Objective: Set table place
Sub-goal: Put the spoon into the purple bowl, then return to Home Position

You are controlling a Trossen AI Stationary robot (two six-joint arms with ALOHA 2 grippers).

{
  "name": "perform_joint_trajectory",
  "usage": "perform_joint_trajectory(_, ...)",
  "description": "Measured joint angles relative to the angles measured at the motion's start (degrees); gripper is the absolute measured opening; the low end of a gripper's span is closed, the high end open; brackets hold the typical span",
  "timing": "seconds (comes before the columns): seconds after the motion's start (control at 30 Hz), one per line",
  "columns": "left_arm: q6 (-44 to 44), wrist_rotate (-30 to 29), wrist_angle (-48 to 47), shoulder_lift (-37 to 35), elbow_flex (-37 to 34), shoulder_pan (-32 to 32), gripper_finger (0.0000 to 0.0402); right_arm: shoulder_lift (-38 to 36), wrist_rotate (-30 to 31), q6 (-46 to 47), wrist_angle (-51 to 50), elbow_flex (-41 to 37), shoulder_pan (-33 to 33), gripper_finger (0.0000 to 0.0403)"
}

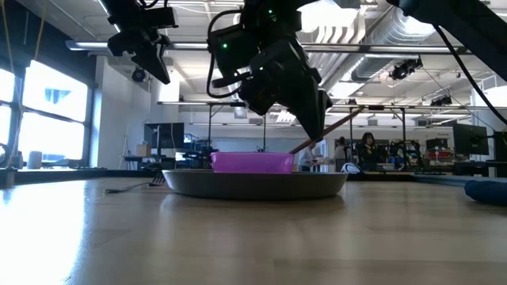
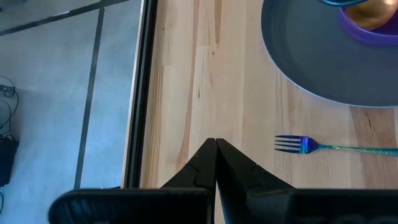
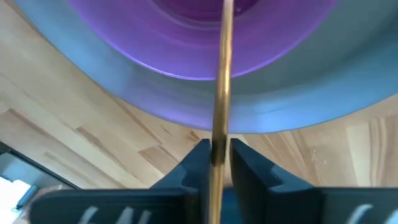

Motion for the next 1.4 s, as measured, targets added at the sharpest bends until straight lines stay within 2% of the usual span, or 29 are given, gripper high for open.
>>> perform_joint_trajectory(0.3,-0.02,0.00,0.00,-0.02,0.00,0.00,0.0001,-0.02,-0.86,-0.11,0.00,0.00,-0.54,0.0089)
perform_joint_trajectory(0.63,-0.02,0.00,0.00,0.00,0.00,-0.02,0.0001,-4.31,-0.22,2.15,0.01,0.00,-1.45,0.0103)
perform_joint_trajectory(0.77,-0.02,0.02,-0.26,-0.02,0.00,-0.02,0.0001,-9.32,6.64,3.72,0.00,0.02,-2.11,0.0104)
perform_joint_trajectory(1.03,0.63,1.23,-3.42,-0.02,0.00,-0.02,0.0001,-22.91,28.92,5.58,-0.01,0.02,-2.24,0.0093)
perform_joint_trajectory(1.27,-2.76,3.96,1.46,-1.10,-3.32,-0.02,0.0001,-36.83,40.96,7.89,-0.02,0.02,-2.22,0.0053)
perform_joint_trajectory(1.4,-5.87,3.98,1.80,-2.85,-7.08,-0.02,0.0001,-43.18,46.46,7.80,-0.01,0.02,-2.21,0.0011)
